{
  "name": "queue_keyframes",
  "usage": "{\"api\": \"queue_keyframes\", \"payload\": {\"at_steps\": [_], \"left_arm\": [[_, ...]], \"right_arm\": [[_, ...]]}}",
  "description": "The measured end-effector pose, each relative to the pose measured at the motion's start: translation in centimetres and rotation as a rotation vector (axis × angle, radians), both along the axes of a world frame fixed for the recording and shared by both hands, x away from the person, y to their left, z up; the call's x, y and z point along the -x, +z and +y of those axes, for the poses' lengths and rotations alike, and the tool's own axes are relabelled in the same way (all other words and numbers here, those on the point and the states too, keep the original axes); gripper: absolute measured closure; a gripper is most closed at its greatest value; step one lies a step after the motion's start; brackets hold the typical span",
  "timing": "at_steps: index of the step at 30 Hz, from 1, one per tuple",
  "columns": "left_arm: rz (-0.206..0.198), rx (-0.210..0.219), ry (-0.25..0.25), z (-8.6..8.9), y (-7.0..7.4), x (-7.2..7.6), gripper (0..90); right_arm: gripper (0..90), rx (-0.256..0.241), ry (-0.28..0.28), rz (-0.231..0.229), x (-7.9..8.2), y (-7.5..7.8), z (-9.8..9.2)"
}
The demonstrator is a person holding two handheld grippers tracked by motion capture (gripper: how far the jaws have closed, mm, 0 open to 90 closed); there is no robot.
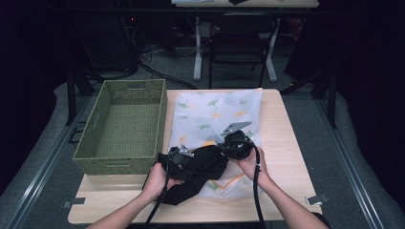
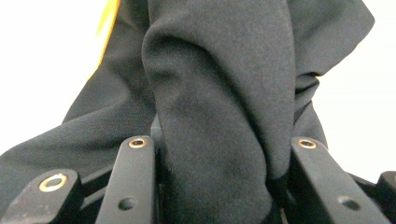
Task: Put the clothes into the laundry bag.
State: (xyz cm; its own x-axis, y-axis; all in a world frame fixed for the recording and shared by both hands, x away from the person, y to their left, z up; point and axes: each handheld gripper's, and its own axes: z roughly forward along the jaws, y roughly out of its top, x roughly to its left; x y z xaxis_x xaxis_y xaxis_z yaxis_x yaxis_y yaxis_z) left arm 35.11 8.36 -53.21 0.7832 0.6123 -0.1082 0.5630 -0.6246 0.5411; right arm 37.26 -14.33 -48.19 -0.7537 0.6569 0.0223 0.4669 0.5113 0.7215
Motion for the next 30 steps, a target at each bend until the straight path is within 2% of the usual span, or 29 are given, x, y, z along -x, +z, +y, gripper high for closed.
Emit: {"api": "queue_keyframes", "payload": {"at_steps": [5,8,9,11,14,17,20,22,23,25,26,30], "left_arm": [[-0.037,0.041,0.068,-0.8,0.9,-0.5,60.7],[-0.05,0.014,0.078,-1.6,-0.2,-1.1,58.7],[-0.047,0.005,0.075,-1.7,-0.5,-1.1,57.4],[-0.042,0.017,0.066,-1.5,-0.8,-1.2,53.1],[-0.054,0.01,0.05,-1.4,-0.3,-1.1,39.8],[-0.051,0.019,0.027,-1.2,0.4,-0.7,31.7],[-0.056,0.002,0.008,-0.6,1.2,-0.1,26.0],[-0.061,0.002,0.007,0.0,1.4,0.3,24.0],[-0.054,-0.003,0.004,0.2,1.4,0.4,23.8],[-0.024,0.014,-0.002,0.8,1.0,0.4,23.7],[-0.009,0.005,-0.01,0.9,0.8,0.5,23.8],[0.009,-0.002,-0.045,0.5,0.2,0.4,25.9]], "right_arm": [[88.9,-0.032,0.009,-0.018,0.3,0.7,0.1],[88.9,-0.039,0.015,-0.005,0.3,0.7,0.2],[88.9,-0.032,0.019,0.001,0.3,0.5,0.3],[88.9,-0.023,0.019,0.005,0.3,0.2,0.3],[88.9,-0.016,0.015,0.009,0.1,0.0,0.2],[88.9,-0.013,0.012,0.008,0.0,-0.1,0.0],[88.9,-0.01,0.008,0.008,0.0,-0.1,-0.1],[88.9,-0.008,0.006,0.008,0.0,-0.1,-0.2],[88.8,-0.008,0.005,0.007,0.0,-0.1,-0.2],[88.9,-0.01,0.001,0.009,-0.1,-0.2,-0.3],[88.8,-0.008,-0.001,0.007,0.0,-0.2,-0.3],[88.9,-0.003,-0.001,0.009,0.0,-0.2,-0.3]]}}
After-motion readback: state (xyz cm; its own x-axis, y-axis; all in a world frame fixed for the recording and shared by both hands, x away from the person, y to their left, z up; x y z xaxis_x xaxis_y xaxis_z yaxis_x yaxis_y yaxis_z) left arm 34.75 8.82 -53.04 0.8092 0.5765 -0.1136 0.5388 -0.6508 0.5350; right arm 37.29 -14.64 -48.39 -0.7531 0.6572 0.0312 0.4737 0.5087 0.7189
